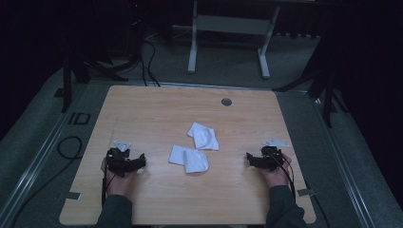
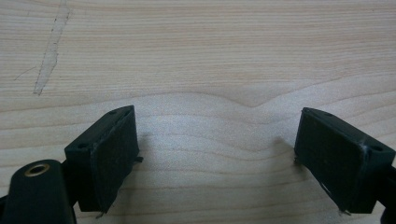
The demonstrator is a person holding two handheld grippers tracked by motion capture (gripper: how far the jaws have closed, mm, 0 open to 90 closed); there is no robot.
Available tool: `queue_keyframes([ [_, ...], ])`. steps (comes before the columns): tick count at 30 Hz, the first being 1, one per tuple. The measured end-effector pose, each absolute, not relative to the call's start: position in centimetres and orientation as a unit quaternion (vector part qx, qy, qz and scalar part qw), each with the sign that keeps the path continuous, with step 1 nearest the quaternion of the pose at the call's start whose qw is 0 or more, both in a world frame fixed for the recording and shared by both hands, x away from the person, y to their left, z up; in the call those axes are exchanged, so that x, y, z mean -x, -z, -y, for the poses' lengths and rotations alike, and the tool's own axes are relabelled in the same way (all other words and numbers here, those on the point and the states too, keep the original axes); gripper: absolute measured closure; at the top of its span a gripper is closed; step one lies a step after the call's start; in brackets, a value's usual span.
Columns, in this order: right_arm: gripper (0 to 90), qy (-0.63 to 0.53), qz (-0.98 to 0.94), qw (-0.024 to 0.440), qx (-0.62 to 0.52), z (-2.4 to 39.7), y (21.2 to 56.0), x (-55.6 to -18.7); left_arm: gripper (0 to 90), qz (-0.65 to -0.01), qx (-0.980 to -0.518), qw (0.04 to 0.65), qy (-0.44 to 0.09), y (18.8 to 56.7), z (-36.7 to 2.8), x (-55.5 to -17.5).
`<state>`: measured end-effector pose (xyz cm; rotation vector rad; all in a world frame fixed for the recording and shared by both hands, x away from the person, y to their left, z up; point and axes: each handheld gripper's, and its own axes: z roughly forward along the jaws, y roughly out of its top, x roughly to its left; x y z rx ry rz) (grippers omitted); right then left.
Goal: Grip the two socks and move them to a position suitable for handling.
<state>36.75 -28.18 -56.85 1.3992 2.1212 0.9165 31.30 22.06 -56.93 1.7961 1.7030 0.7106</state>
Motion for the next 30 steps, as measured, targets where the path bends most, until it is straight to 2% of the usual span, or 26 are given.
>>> queue_keyframes([
  [7, 21.2, -0.331, -0.777, 0.210, -0.493, 27.7, 56.7, -36.3, 13.3, -0.636, -0.669, 0.279, -0.265, 56.9, -22.1, -31.5],
  [8, 26.4, -0.330, -0.780, 0.208, -0.490, 27.6, 56.5, -36.2, 13.3, -0.636, -0.669, 0.279, -0.265, 56.9, -22.1, -31.5],
  [10, 29.0, -0.328, -0.780, 0.207, -0.490, 27.5, 56.4, -36.2, 13.3, -0.636, -0.669, 0.278, -0.265, 56.9, -22.1, -31.5],
  [11, 32.9, -0.327, -0.783, 0.204, -0.488, 27.4, 56.3, -36.1, 13.3, -0.636, -0.669, 0.278, -0.265, 56.9, -22.1, -31.5],
  [12, 42.0, -0.325, -0.788, 0.201, -0.483, 27.3, 56.1, -35.9, 13.3, -0.636, -0.669, 0.278, -0.265, 56.9, -22.1, -31.5],
  [13, 42.0, -0.325, -0.788, 0.201, -0.483, 27.3, 56.1, -35.9, 13.3, -0.636, -0.669, 0.278, -0.265, 56.9, -22.1, -31.5],
  [14, 54.3, -0.325, -0.791, 0.199, -0.478, 27.1, 56.0, -35.6, 13.3, -0.636, -0.669, 0.278, -0.265, 56.9, -22.1, -31.5],
  [15, 54.3, -0.325, -0.791, 0.199, -0.478, 27.1, 56.0, -35.6, 13.3, -0.636, -0.669, 0.278, -0.265, 56.9, -22.1, -31.5],
  [16, 63.1, -0.324, -0.798, 0.199, -0.468, 26.8, 55.8, -35.2, 13.3, -0.635, -0.670, 0.279, -0.264, 56.9, -22.1, -31.5],
  [17, 63.1, -0.324, -0.798, 0.199, -0.468, 26.8, 55.8, -35.2, 13.2, -0.635, -0.670, 0.279, -0.264, 56.9, -22.1, -31.5],
  [18, 71.0, -0.324, -0.803, 0.195, -0.461, 26.3, 55.4, -34.6, 13.3, -0.633, -0.672, 0.279, -0.264, 56.9, -22.0, -31.5],
  [19, 71.0, -0.324, -0.803, 0.195, -0.461, 26.3, 55.4, -34.6, 13.3, -0.633, -0.672, 0.279, -0.264, 56.9, -22.0, -31.5],
  [21, 78.7, -0.334, -0.810, 0.194, -0.442, 25.7, 54.8, -34.1, 13.2, -0.632, -0.673, 0.279, -0.263, 56.9, -22.0, -31.5],
  [22, 78.7, -0.334, -0.810, 0.194, -0.442, 25.7, 54.8, -34.1, 13.2, -0.632, -0.673, 0.279, -0.263, 56.9, -22.0, -31.5],
  [23, 86.6, -0.342, -0.823, 0.188, -0.413, 24.4, 53.9, -33.8, 13.3, -0.632, -0.674, 0.280, -0.263, 56.9, -22.0, -31.5],
  [30, 89.4, -0.349, -0.845, 0.173, -0.367, 21.2, 52.5, -34.3, 13.1, -0.635, -0.670, 0.278, -0.264, 56.9, -21.8, -31.4],
])
